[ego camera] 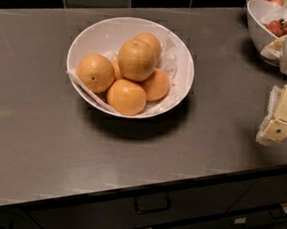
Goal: Pick orange from white bowl
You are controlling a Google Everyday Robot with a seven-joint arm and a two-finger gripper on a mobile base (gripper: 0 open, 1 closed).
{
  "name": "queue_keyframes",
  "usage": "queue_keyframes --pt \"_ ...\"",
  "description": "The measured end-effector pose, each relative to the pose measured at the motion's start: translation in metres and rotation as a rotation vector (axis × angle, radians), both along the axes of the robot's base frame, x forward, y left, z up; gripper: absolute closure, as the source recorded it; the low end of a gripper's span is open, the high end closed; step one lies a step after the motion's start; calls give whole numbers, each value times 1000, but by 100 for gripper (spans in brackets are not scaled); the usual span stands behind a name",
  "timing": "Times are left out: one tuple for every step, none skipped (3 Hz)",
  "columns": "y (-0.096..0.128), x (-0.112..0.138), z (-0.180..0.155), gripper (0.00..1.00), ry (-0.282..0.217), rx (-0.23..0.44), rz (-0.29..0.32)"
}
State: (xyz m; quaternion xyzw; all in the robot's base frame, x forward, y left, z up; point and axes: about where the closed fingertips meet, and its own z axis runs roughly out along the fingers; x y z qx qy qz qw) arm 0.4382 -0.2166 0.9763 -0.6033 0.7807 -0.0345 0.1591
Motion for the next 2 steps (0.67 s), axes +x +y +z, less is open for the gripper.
queue_keyframes --pt "0 0 0 0 -1 0 0" --pt "7 4 9 0 -25 4 20"
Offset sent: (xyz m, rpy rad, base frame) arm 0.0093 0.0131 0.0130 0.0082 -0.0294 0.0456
